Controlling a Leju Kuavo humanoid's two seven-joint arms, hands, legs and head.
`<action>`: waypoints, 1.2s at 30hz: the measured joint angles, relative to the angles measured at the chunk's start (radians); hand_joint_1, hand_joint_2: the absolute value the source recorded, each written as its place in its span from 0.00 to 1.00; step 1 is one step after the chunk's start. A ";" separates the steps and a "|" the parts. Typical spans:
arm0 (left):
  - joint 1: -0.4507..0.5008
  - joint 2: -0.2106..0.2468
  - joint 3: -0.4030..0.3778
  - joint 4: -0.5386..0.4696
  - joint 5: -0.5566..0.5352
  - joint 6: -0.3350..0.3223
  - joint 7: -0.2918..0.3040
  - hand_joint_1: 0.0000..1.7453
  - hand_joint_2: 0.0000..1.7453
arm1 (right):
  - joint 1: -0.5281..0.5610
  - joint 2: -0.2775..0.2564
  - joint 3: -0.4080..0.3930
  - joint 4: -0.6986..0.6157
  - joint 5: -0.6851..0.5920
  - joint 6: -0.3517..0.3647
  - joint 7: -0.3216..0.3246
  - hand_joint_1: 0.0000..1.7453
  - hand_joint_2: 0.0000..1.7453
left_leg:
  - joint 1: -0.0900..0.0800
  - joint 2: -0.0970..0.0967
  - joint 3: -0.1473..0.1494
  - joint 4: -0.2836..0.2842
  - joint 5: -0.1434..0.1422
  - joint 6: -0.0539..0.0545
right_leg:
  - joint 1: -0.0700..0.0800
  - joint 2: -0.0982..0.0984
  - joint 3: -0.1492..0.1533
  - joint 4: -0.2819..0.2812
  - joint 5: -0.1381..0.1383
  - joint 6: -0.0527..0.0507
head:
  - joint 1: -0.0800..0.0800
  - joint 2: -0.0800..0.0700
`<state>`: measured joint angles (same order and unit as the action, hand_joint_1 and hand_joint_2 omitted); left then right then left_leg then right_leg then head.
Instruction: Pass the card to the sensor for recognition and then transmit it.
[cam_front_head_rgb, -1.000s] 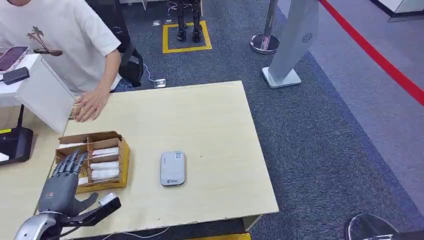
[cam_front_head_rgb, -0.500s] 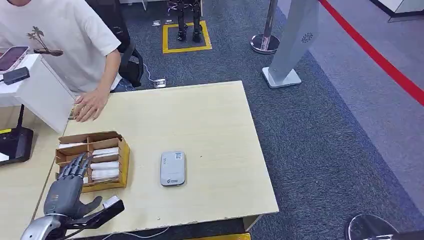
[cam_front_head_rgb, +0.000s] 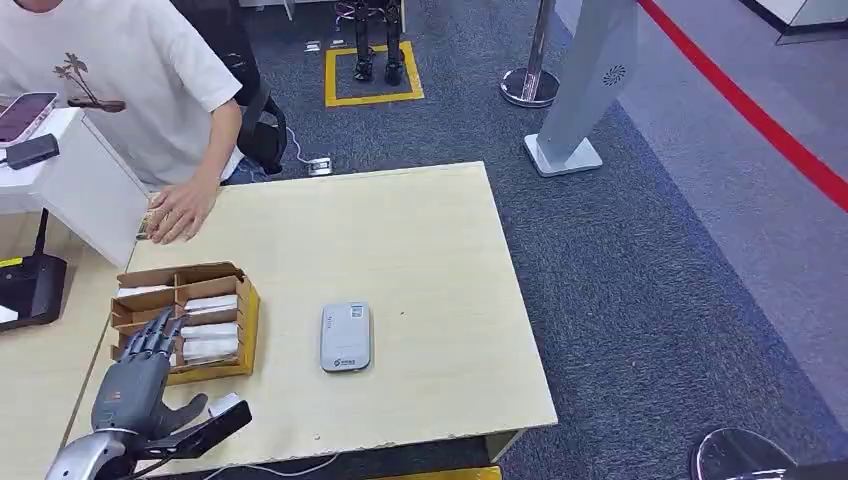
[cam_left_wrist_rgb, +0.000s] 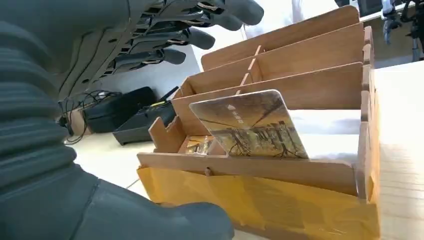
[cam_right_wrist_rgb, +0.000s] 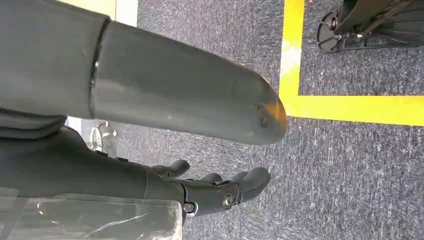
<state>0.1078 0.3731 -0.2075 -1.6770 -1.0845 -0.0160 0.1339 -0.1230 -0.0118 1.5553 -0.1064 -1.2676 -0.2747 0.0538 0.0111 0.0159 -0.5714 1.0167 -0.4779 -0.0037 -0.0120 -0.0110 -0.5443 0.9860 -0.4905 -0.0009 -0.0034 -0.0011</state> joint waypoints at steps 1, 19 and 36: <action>0.000 0.000 0.000 0.001 0.001 0.000 0.000 0.00 1.00 | 0.000 0.000 0.000 0.000 0.000 0.000 0.001 0.00 0.00 | 0.000 0.000 0.000 0.000 0.000 0.000 | 0.000 0.000 0.000 0.000 0.000 0.000 | 0.000 0.000; 0.000 0.000 -0.001 0.005 -0.005 0.006 0.008 0.00 1.00 | 0.000 0.000 0.000 0.000 0.009 0.002 0.008 0.00 0.00 | 0.000 0.000 0.000 0.000 0.000 0.000 | 0.000 0.000 0.000 0.000 0.000 0.000 | 0.000 0.000; 0.000 0.002 -0.001 0.008 -0.014 0.003 0.020 0.00 1.00 | 0.000 0.000 0.000 0.000 0.017 0.002 0.010 0.00 0.00 | 0.000 0.000 0.000 0.000 0.000 0.000 | 0.000 0.000 0.000 0.000 0.000 0.000 | 0.000 0.000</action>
<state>0.1078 0.3746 -0.2083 -1.6690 -1.0983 -0.0126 0.1537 -0.1231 -0.0118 1.5553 -0.1064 -1.2505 -0.2731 0.0637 0.0111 0.0159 -0.5714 1.0167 -0.4779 -0.0037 -0.0120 -0.0110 -0.5443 0.9860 -0.4905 -0.0009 -0.0034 -0.0011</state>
